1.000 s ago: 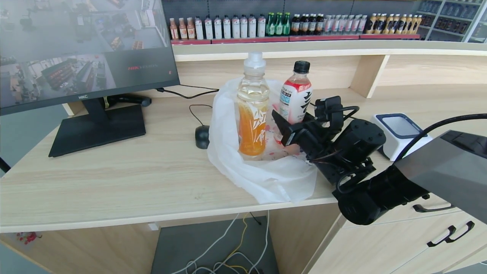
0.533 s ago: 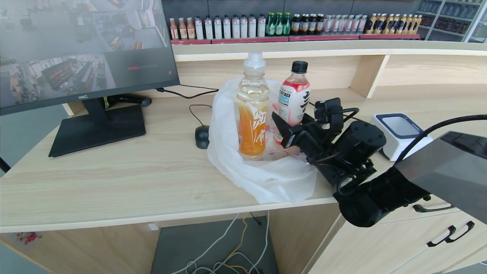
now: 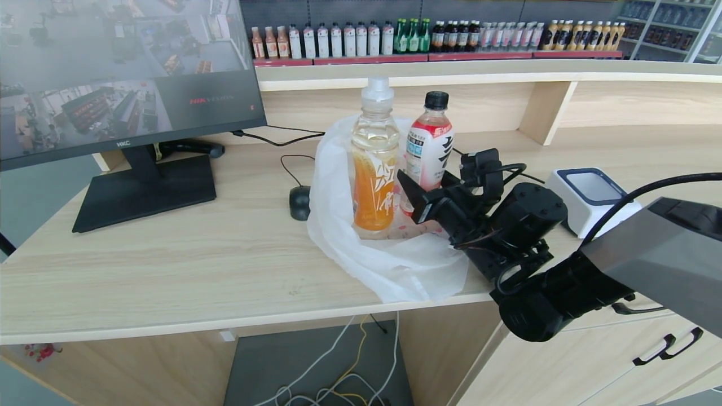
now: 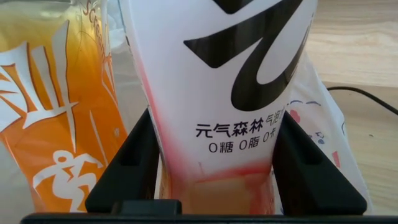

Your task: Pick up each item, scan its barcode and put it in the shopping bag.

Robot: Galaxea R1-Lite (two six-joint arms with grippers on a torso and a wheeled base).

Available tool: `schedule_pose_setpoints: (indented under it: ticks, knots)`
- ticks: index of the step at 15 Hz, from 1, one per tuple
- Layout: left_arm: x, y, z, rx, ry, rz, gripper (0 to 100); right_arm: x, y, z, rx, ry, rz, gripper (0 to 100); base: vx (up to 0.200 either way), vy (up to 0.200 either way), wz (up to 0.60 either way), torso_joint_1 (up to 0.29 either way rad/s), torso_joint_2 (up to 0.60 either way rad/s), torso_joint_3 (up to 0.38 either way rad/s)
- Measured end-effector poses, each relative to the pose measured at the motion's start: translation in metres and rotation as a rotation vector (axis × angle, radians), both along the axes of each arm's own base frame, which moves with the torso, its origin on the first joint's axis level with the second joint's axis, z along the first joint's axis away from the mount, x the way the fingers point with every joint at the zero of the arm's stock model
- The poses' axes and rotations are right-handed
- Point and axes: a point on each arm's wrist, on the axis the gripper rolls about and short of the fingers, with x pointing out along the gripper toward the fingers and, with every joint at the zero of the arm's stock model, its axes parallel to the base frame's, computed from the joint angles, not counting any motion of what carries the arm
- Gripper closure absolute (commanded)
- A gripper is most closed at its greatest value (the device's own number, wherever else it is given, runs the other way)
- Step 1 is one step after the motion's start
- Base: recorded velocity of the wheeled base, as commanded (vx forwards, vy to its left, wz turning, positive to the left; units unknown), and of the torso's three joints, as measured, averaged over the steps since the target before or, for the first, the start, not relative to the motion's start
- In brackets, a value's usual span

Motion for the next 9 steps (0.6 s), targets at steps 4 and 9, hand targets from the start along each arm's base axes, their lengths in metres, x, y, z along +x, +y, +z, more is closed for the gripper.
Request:
schedule_pose_setpoints:
  ticks: [4,9]
  knots:
    - [0.0,0.0,0.0,0.0,0.0,0.0,0,0.0002,-0.0004,-0.0005,-0.001,0.003,-0.001,0,0.0,0.0,0.0,0.0,0.0,0.0]
    - [0.0,0.0,0.0,0.0,0.0,0.0,0,0.0,-0.004,0.0008,0.003,0.001,-0.006,0,0.0,0.0,0.0,0.0,0.0,0.0]
